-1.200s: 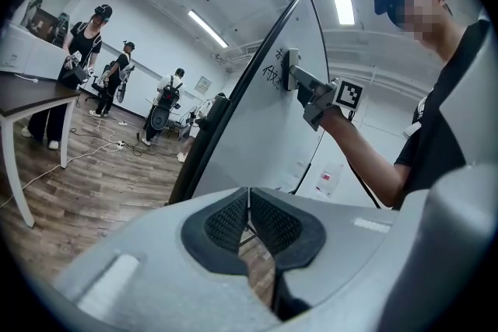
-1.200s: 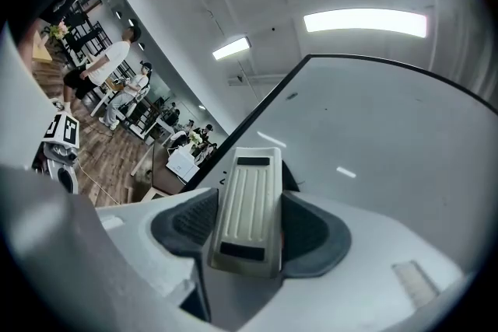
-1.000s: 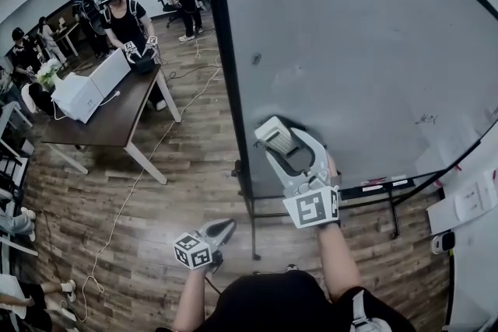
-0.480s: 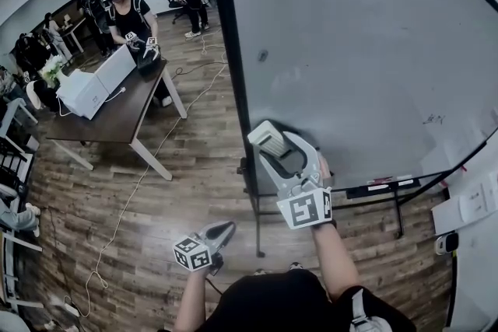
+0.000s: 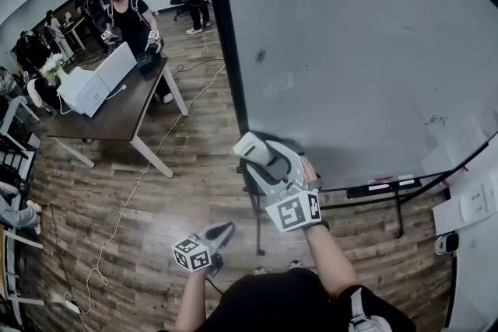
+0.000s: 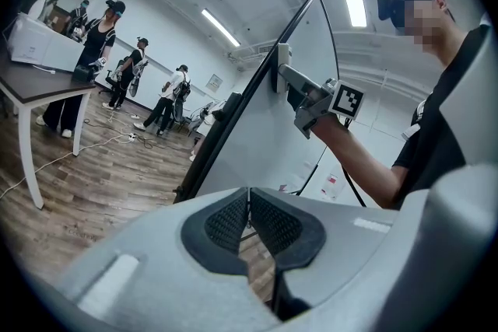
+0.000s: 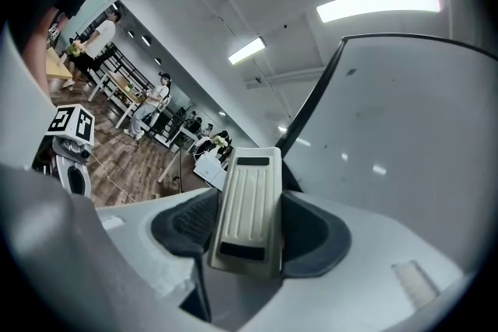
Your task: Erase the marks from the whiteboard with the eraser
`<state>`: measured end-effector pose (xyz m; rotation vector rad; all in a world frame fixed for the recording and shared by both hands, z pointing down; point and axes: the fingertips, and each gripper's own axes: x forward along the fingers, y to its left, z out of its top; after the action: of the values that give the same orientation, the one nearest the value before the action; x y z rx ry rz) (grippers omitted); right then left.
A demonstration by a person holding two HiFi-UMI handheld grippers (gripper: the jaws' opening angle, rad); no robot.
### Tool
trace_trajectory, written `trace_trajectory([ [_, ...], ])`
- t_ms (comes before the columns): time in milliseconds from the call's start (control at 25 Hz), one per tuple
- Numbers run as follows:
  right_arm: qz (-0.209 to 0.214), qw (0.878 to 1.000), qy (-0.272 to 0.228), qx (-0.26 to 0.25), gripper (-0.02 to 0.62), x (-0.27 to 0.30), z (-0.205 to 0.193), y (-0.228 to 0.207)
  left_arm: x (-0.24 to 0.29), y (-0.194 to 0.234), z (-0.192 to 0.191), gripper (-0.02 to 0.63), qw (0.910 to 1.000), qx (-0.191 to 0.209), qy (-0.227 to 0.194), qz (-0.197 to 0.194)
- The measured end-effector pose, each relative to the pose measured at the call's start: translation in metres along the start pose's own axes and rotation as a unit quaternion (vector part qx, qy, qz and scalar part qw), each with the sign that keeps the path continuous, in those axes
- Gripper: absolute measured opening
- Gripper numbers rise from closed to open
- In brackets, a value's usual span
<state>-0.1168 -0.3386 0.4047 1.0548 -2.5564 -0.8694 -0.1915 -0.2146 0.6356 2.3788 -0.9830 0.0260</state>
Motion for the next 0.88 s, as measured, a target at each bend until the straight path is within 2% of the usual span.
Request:
trace_trajectory([
  [240,-0.003,1.000,0.003,0.001,0.255,-0.008,-0.007,-0.005,0.008,-0.005,0.000,0.018,1.0000,0.001,-0.001,-0.002],
  [880,-0.045,0.999,0.030,-0.006,0.255,-0.058,-0.039,-0.056,0.046,-0.036,-0.006,0.018,0.9996,0.006,0.013,-0.026],
])
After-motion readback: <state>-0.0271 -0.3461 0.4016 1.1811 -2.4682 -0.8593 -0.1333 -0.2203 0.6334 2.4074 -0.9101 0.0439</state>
